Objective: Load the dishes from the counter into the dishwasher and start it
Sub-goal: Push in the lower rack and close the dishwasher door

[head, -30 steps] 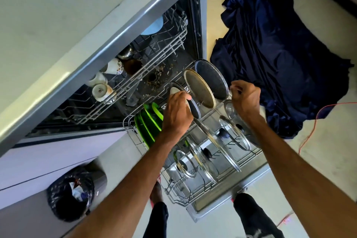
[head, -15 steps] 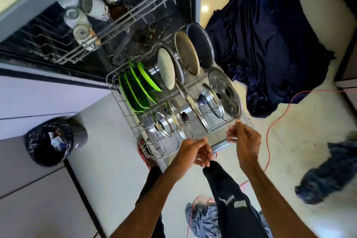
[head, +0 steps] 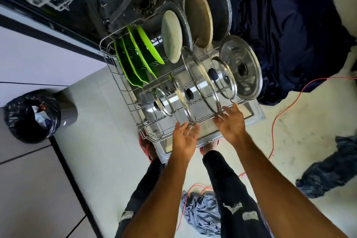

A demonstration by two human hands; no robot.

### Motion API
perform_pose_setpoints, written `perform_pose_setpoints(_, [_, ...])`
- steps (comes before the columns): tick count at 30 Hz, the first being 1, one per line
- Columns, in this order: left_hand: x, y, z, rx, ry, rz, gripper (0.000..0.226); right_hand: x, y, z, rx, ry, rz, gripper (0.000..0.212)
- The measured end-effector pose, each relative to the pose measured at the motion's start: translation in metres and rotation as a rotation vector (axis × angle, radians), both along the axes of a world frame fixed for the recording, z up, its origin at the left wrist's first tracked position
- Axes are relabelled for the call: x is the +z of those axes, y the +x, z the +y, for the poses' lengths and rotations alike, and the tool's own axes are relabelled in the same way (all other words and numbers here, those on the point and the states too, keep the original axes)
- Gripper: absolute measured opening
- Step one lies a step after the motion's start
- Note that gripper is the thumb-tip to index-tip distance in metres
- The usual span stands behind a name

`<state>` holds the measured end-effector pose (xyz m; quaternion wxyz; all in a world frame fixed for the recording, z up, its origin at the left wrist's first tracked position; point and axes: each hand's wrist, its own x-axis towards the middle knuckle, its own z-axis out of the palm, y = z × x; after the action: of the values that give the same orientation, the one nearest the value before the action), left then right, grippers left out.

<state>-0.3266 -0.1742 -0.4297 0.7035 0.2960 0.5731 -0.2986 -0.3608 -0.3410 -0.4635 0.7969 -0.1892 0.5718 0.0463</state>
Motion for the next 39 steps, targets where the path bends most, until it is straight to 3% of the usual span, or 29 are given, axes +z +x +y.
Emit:
perform_pose_setpoints(2, [-0.004,0.014,0.002,0.005,-0.023,0.001,0.035,0.004,0.011,-0.002,0.052,-0.028,0.016,0.048])
perform_pose_setpoints(5, [0.001,0.02,0.004,0.019,-0.038,0.003,0.042,0.007,0.018,-0.001,0.07,-0.038,0.029,0.05])
perform_pose_setpoints(9, [-0.004,0.022,-0.001,0.196,0.023,0.033,0.053,-0.001,0.026,0.002,0.011,-0.059,0.065,0.051])
perform_pose_setpoints(14, [-0.006,0.043,-0.011,0.285,-0.01,0.027,0.01,-0.006,0.047,0.004,-0.07,-0.028,0.083,0.064])
perform_pose_setpoints(17, [-0.008,0.062,-0.01,0.284,-0.059,0.002,0.012,-0.008,0.067,0.004,-0.056,-0.023,0.06,0.063])
perform_pose_setpoints(26, [-0.016,0.14,-0.006,0.264,-0.104,-0.099,0.017,-0.023,0.133,0.006,-0.015,-0.031,-0.077,0.035])
perform_pose_setpoints(31, [-0.026,0.183,-0.006,0.195,-0.122,-0.181,0.02,-0.029,0.178,0.008,0.001,-0.063,-0.122,0.034])
perform_pose_setpoints(39, [-0.035,0.266,-0.008,0.001,-0.017,-0.355,0.021,-0.046,0.264,0.01,0.038,-0.066,-0.29,0.023])
